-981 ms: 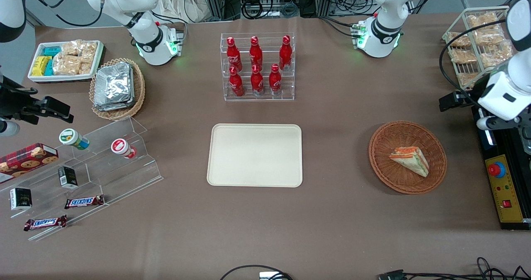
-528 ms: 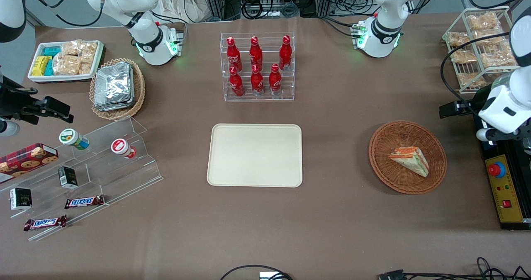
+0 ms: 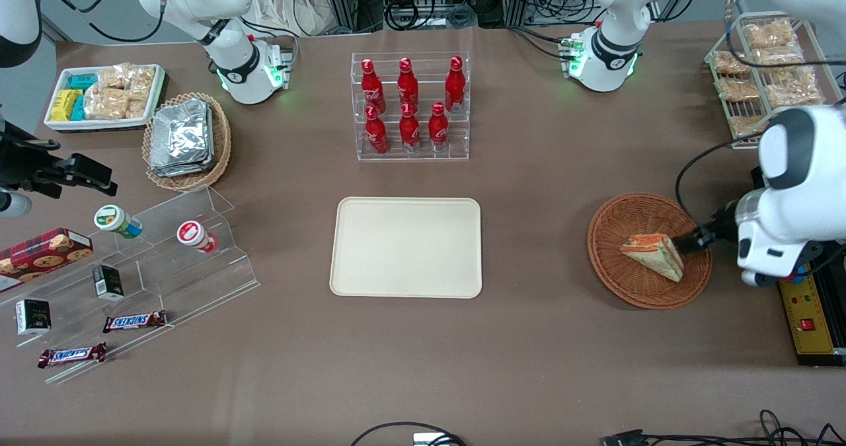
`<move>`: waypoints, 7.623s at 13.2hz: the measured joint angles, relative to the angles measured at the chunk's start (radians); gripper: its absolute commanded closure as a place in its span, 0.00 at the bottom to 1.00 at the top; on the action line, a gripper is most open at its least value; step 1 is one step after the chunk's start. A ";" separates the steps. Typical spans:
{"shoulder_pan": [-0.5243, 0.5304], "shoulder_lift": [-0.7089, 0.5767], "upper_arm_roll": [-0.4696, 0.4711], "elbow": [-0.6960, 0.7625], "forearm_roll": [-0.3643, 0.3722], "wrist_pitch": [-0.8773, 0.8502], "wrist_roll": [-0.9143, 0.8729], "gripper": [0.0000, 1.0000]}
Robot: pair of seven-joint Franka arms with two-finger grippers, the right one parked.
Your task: Place sandwich from basket to tray
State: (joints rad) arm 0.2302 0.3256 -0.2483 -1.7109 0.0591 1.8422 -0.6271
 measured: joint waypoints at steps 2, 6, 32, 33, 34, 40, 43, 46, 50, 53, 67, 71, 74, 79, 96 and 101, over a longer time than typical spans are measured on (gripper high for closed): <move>0.001 0.020 -0.001 -0.062 0.000 0.105 -0.164 0.00; 0.003 0.032 0.000 -0.179 0.000 0.242 -0.262 0.00; 0.005 0.149 -0.024 -0.044 0.000 0.066 -0.268 1.00; -0.019 0.148 -0.026 0.001 0.000 0.014 -0.259 1.00; -0.040 0.146 -0.026 0.046 0.001 -0.038 -0.224 1.00; -0.073 0.141 -0.064 0.257 0.000 -0.174 0.157 1.00; -0.085 0.146 -0.162 0.261 0.000 -0.173 0.236 1.00; -0.190 0.172 -0.194 0.261 0.001 -0.117 0.239 1.00; -0.351 0.285 -0.193 0.296 0.022 -0.005 0.228 1.00; -0.443 0.392 -0.192 0.309 0.065 0.107 0.153 1.00; -0.537 0.520 -0.191 0.319 0.080 0.204 -0.084 0.00; -0.536 0.519 -0.191 0.324 0.130 0.200 -0.087 0.00; -0.532 0.492 -0.190 0.312 0.137 0.173 -0.091 0.00; -0.472 0.387 -0.186 0.201 0.148 0.167 -0.091 0.00; -0.084 -0.096 -0.177 0.003 0.151 -0.041 0.220 0.00; 0.054 -0.181 -0.176 0.010 0.064 -0.088 0.376 0.00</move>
State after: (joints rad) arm 0.2843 0.1451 -0.4244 -1.7014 0.1230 1.7542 -0.2507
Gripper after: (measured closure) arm 0.000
